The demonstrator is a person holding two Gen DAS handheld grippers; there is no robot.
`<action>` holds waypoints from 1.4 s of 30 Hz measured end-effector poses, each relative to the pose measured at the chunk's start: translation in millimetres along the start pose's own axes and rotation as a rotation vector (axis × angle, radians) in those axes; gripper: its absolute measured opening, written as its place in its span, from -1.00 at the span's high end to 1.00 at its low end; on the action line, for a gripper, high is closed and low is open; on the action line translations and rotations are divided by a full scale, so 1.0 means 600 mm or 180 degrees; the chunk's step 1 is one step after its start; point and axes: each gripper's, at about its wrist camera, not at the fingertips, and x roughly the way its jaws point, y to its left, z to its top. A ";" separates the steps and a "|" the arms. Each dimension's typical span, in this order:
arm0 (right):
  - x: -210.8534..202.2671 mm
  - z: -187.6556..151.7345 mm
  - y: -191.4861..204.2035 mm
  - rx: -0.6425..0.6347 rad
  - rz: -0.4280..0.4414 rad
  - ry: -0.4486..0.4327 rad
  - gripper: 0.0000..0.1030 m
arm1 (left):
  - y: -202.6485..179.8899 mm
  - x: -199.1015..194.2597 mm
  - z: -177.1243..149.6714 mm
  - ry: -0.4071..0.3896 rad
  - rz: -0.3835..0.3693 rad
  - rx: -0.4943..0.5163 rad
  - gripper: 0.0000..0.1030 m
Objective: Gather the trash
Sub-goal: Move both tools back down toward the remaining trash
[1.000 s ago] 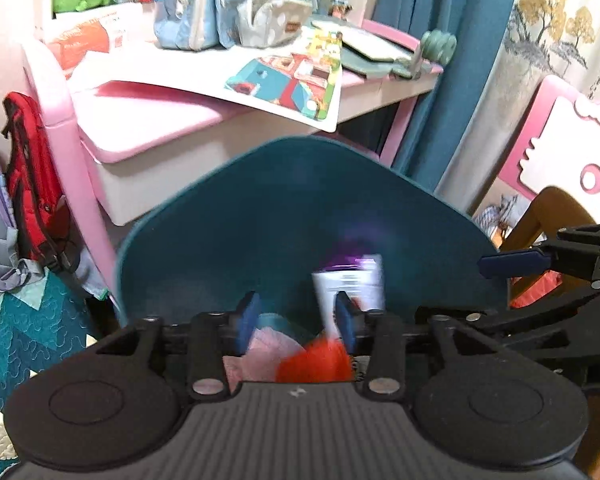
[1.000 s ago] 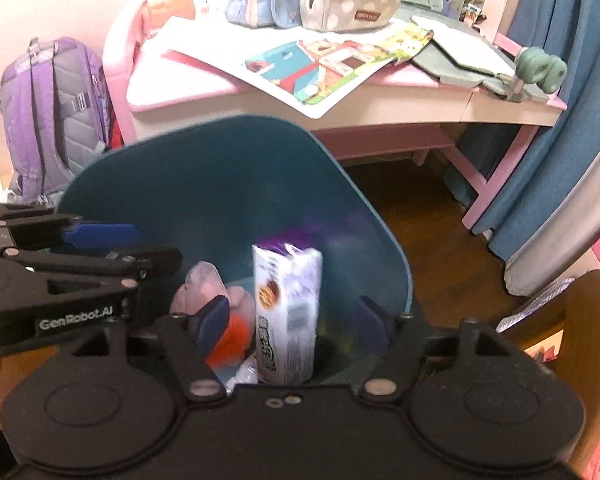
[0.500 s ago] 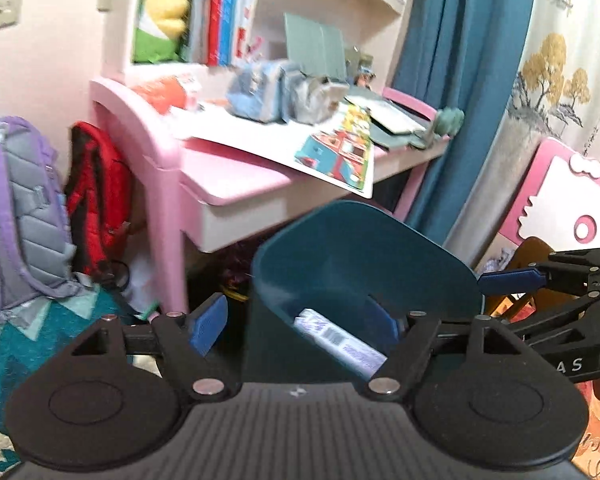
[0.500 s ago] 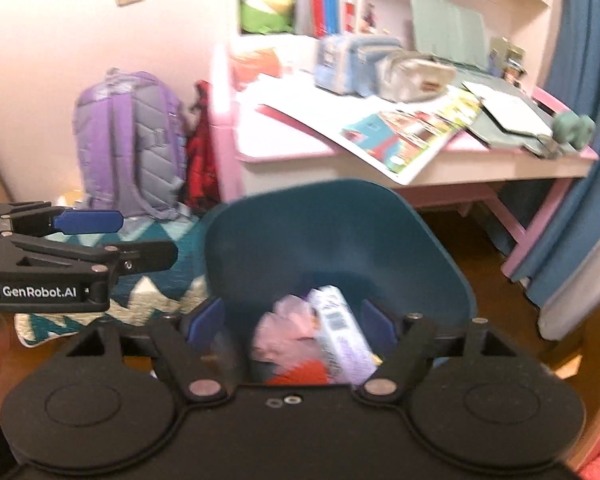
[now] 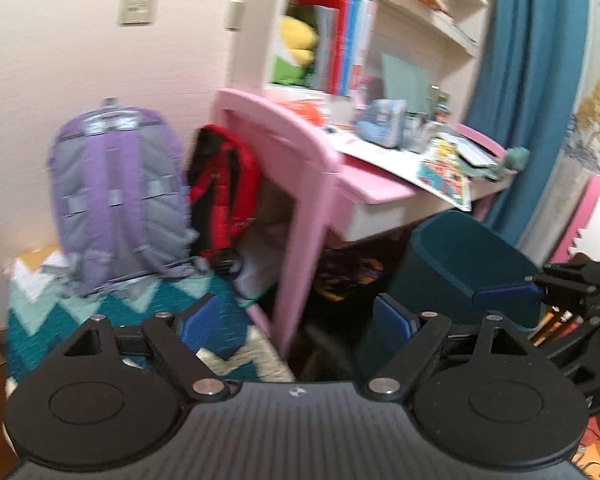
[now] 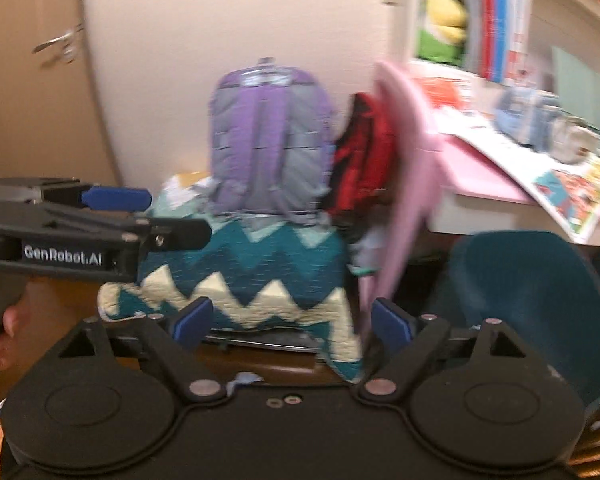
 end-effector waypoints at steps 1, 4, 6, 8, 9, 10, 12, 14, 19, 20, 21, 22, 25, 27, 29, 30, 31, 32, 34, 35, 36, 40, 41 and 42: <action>0.018 -0.001 0.018 -0.0006 0.0073 0.0009 -0.71 | 0.020 -0.008 -0.007 -0.0008 0.0074 -0.0026 -0.66; 0.063 -0.007 0.061 -0.0002 0.0247 0.0012 -0.75 | 0.077 -0.028 -0.030 -0.0042 0.0255 -0.0076 -0.78; 0.093 -0.011 0.088 -0.0002 0.0297 0.0022 -0.79 | 0.113 -0.039 -0.046 -0.0073 0.0366 -0.0111 -0.79; 0.125 -0.016 0.113 0.0001 0.0332 -0.0006 -0.85 | 0.154 -0.045 -0.067 -0.0077 0.0432 -0.0205 -0.80; 0.137 -0.020 0.121 0.0017 0.0331 0.0003 -0.87 | 0.172 -0.046 -0.076 -0.0073 0.0446 -0.0263 -0.80; 0.154 -0.023 0.131 0.0037 0.0344 0.0028 -0.87 | 0.192 -0.045 -0.086 -0.0064 0.0461 -0.0322 -0.81; 0.188 -0.031 0.146 0.0056 0.0367 0.0103 -0.89 | 0.229 -0.039 -0.106 -0.0031 0.0524 -0.0417 -1.00; 0.225 -0.042 0.158 0.0067 0.0377 0.0162 -0.91 | 0.261 -0.030 -0.130 -0.0034 0.0613 -0.0477 -1.00; 0.323 -0.078 0.172 0.0147 0.0349 0.0308 -0.94 | 0.336 0.019 -0.195 0.0118 0.0699 -0.0618 -1.00; 0.344 -0.084 0.171 0.0198 0.0347 0.0352 -0.94 | 0.353 0.033 -0.212 0.0155 0.0734 -0.0645 -1.00; 0.363 -0.092 0.169 0.0247 0.0339 0.0383 -0.94 | 0.365 0.045 -0.225 0.0191 0.0760 -0.0655 -1.00; 0.386 -0.100 0.166 0.0295 0.0319 0.0425 -0.94 | 0.376 0.059 -0.238 0.0231 0.0784 -0.0647 -1.00; 0.454 -0.128 0.157 0.0379 0.0277 0.0560 -0.94 | 0.408 0.104 -0.281 0.0381 0.0847 -0.0601 -1.00; 0.494 -0.147 0.152 0.0404 0.0246 0.0639 -0.94 | 0.428 0.137 -0.312 0.0484 0.0850 -0.0643 -1.00; 0.538 -0.170 0.149 0.0396 0.0224 0.0748 -0.94 | 0.448 0.173 -0.344 0.0632 0.0864 -0.0733 -1.00; 0.557 -0.180 0.147 0.0390 0.0207 0.0811 -0.94 | 0.458 0.193 -0.362 0.0712 0.0873 -0.0790 -1.00; 0.580 -0.195 0.145 0.0378 0.0187 0.0879 -0.94 | 0.466 0.211 -0.379 0.0786 0.0897 -0.0840 -1.00; 0.599 -0.207 0.142 0.0386 0.0163 0.0934 -0.94 | 0.475 0.232 -0.400 0.0883 0.0941 -0.0891 -1.00; 0.638 -0.231 0.135 0.0432 0.0121 0.1031 -0.94 | 0.487 0.269 -0.438 0.1050 0.1024 -0.0966 -1.00; 0.658 -0.244 0.130 0.0462 0.0092 0.1084 -0.94 | 0.492 0.289 -0.459 0.1125 0.1059 -0.0991 -1.00; 0.675 -0.255 0.127 0.0478 0.0071 0.1136 -0.94 | 0.497 0.305 -0.477 0.1192 0.1083 -0.1008 -1.00; 0.751 -0.308 0.103 0.0603 -0.0026 0.1405 -0.94 | 0.515 0.368 -0.545 0.1472 0.1107 -0.1154 -1.00; 0.767 -0.318 0.099 0.0637 -0.0059 0.1456 -0.93 | 0.518 0.385 -0.562 0.1549 0.1107 -0.1191 -1.00; 0.785 -0.331 0.091 0.0684 -0.0093 0.1513 -0.92 | 0.520 0.401 -0.578 0.1623 0.1111 -0.1197 -0.99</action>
